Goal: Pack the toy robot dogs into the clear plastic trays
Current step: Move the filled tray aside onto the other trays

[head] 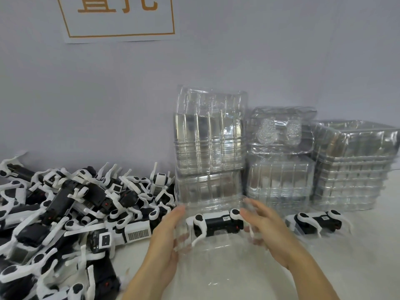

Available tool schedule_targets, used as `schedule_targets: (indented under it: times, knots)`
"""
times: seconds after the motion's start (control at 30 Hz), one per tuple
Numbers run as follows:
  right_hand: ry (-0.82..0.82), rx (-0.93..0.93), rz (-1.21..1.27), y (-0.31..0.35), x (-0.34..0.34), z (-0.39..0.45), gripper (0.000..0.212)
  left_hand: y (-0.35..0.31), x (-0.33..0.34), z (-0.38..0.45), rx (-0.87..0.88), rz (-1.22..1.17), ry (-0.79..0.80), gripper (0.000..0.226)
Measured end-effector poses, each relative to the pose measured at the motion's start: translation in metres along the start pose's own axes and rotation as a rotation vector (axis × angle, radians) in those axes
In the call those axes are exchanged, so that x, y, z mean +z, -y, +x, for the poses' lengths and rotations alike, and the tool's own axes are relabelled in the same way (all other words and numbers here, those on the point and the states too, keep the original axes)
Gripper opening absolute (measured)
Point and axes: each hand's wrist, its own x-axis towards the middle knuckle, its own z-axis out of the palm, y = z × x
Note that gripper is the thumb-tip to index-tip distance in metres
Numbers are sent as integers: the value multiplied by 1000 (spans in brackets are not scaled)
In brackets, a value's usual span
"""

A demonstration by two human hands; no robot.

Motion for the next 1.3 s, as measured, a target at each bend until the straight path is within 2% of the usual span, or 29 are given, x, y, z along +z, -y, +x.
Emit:
schedule_targets:
  times: [0.1, 0.23, 0.37, 0.47, 0.53, 0.6, 0.7, 0.8, 0.9, 0.97, 1.1, 1.23, 1.3]
  knots:
    - [27, -7, 25, 6, -4, -6, 39, 2, 6, -6, 13, 122, 87, 54]
    - [31, -27, -4, 18, -20, -9, 45, 3, 19, -10, 98, 177, 75, 51]
    - [0, -77, 24, 41, -39, -13, 12, -5, 36, -17, 164, 168, 72, 40]
    - [-63, -132, -74, 58, -60, -14, 10, -13, 62, -22, 200, 210, 106, 42]
    - [-121, -150, -128, 69, -82, -13, 23, -16, 84, -20, 192, 247, 136, 35]
    - [-160, -147, -163, 80, -109, -11, 20, -16, 111, -14, 151, 249, 163, 30]
    - [-194, -98, -150, 91, -154, -10, 29, -9, 156, -9, 141, 272, 217, 38]
    - [-218, -22, -114, 86, -192, -9, 37, 10, 192, -9, 189, 349, 228, 38]
    - [-254, 18, 24, 69, -216, -3, 25, 31, 212, -8, 246, 460, 205, 49]
    - [-274, 47, 23, 55, -223, 1, 22, 43, 217, -7, 251, 492, 193, 54]
    - [-280, 114, 31, 35, -221, 6, 15, 60, 216, -6, 274, 521, 163, 49]
    - [-310, 68, 57, 31, -223, 12, 16, 63, 219, -5, 251, 477, 173, 27]
    - [-327, 68, 66, 33, -223, 15, 22, 64, 219, -5, 250, 473, 178, 36]
